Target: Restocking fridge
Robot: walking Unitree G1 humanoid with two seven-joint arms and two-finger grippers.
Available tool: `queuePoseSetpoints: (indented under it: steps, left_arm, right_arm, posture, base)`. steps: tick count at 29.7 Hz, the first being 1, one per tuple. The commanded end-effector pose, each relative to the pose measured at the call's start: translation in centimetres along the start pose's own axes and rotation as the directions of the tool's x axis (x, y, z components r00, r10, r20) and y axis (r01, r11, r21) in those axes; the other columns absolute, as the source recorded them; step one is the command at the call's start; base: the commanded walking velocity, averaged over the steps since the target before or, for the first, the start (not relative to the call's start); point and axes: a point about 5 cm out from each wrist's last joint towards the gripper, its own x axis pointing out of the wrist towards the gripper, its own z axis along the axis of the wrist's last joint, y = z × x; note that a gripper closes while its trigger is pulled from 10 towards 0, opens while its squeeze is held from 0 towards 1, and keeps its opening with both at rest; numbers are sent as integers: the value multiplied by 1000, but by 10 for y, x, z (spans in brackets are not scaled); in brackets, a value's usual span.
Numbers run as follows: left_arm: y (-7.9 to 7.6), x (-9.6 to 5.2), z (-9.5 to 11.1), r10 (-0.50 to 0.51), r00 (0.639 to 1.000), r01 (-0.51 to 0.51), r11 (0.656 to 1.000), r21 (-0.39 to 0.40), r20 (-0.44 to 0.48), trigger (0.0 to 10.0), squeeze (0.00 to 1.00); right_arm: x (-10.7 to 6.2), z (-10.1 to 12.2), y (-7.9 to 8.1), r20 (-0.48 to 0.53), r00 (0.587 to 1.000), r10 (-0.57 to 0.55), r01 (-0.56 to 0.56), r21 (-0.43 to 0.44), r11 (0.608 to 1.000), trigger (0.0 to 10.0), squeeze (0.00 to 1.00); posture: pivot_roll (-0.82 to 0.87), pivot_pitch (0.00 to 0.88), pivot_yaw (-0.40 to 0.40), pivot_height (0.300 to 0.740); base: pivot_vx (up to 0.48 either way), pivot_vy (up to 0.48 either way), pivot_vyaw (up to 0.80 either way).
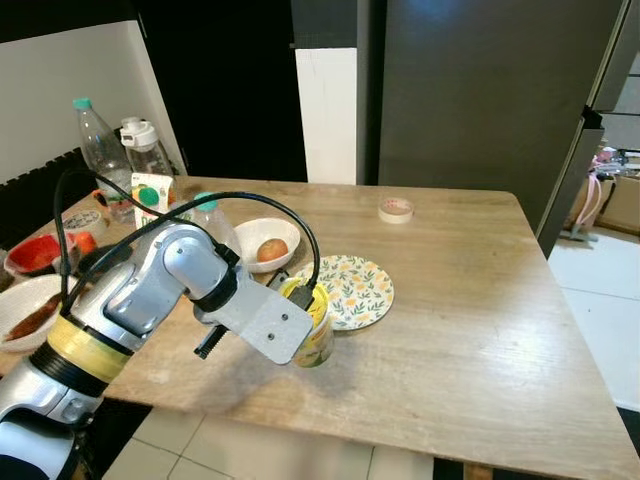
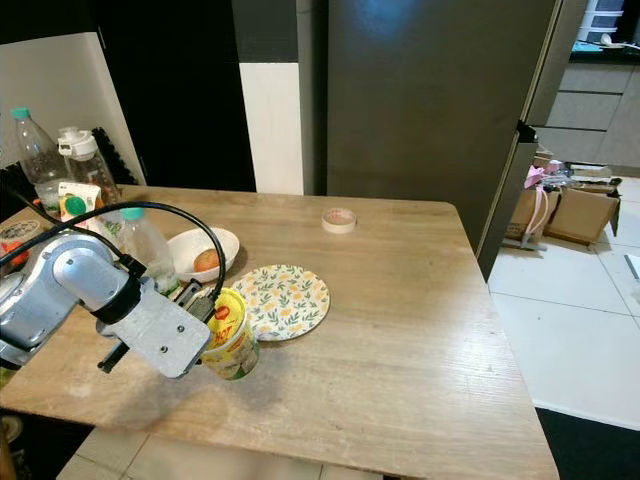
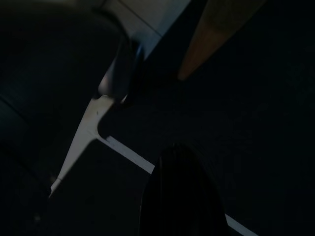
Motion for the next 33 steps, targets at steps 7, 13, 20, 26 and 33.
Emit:
queuePoseSetpoints:
  steps: [7, 13, 20, 26, 33]
  left_arm:
    - [-6, 0, -5, -21, 1000, 21, 999, -28, -10, 10000, 0]
    - [-7, 1, -4, -25, 1000, 25, 999, -29, -8, 10000, 0]
    - [-9, 4, -5, -35, 999, 35, 999, -39, 0, 10000, 0]
    - [-11, 6, -5, -43, 999, 43, 998, -43, 0, 10000, 0]
    - [-17, 10, -11, -58, 998, 56, 996, -70, -21, 10000, 0]
  right_arm:
    - [3, 16, 11, 22, 999, 33, -32, -16, 999, 10000, 0]
    - [2, 12, 8, 14, 1000, 28, -28, -14, 1000, 10000, 0]
    - [2, 6, 6, 4, 1000, 28, -28, -13, 1000, 10000, 0]
    - [2, 3, 10, 3, 999, 34, -34, -14, 999, 10000, 0]
    - [2, -2, 11, -4, 999, 37, -37, -14, 999, 10000, 0]
  posture:
    - [-88, 0, 54, 740]
    - [-88, 0, 56, 740]
    - [-87, 0, 57, 740]
    - [-87, 0, 59, 740]
    - [-84, 0, 61, 740]
  base:
    - [-397, 0, 0]
    - [-398, 0, 0]
    - [-400, 0, 0]
    - [-401, 0, 0]
    - [-385, 0, 0]
